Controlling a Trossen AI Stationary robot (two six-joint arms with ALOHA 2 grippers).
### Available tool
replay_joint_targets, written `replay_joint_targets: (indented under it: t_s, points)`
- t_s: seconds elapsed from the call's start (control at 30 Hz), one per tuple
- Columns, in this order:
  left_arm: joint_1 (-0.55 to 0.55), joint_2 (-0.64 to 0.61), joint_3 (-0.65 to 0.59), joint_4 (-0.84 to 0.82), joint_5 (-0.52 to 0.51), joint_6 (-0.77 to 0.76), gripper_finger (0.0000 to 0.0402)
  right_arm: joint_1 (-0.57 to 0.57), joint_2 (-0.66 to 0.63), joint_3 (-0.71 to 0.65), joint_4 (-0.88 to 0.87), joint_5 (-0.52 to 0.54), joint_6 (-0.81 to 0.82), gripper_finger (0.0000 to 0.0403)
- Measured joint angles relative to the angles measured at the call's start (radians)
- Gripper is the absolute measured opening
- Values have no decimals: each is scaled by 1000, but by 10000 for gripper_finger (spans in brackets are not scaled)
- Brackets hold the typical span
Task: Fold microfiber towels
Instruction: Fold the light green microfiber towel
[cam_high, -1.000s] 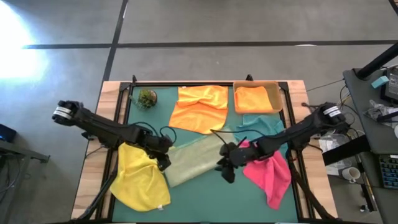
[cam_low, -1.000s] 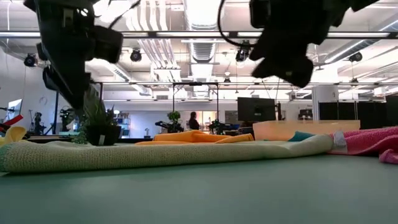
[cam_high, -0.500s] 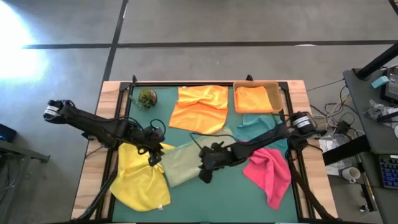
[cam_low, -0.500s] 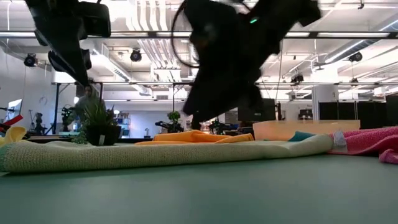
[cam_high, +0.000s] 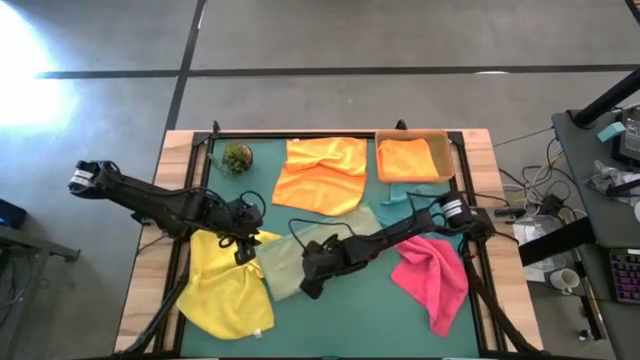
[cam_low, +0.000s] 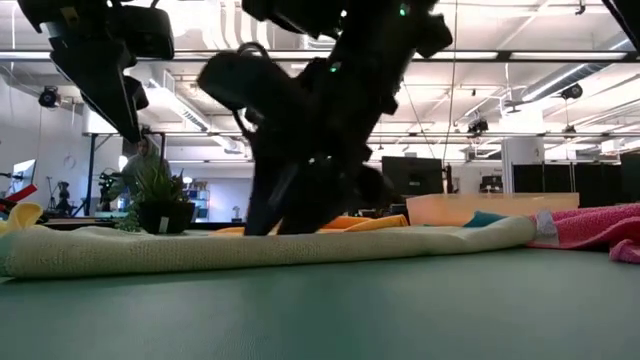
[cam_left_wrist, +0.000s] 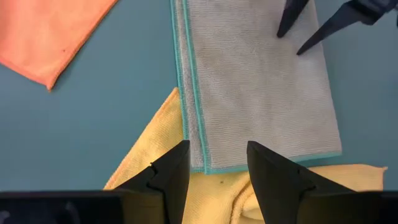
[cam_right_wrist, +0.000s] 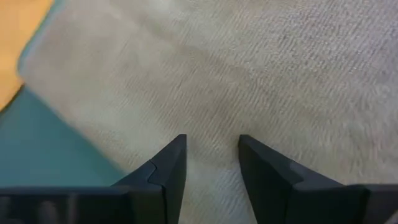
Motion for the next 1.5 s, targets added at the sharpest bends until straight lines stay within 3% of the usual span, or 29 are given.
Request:
replay_joint_targets:
  t_s: [0.33,0.53,0.83,1.03,1.2,1.33,1.5]
  points:
    - [0,15,-2,33,-2,20,144,47,-35,19,-302,-32,0,137]
    - [0,72,-6,140,4,81,144,108,-56,17,-484,-48,-106,137]
    - [-1,186,-5,169,27,142,144,190,-91,15,-377,-77,-121,137]
    - [-1,208,-5,165,28,144,144,203,-188,11,-406,102,-71,137]
    - [-1,190,-5,166,30,149,144,148,-258,5,-569,265,112,137]
    - [0,176,-5,166,31,150,144,62,-273,-17,-678,269,213,137]
    - [0,155,-5,166,31,150,144,-35,-281,-51,-684,207,217,137]
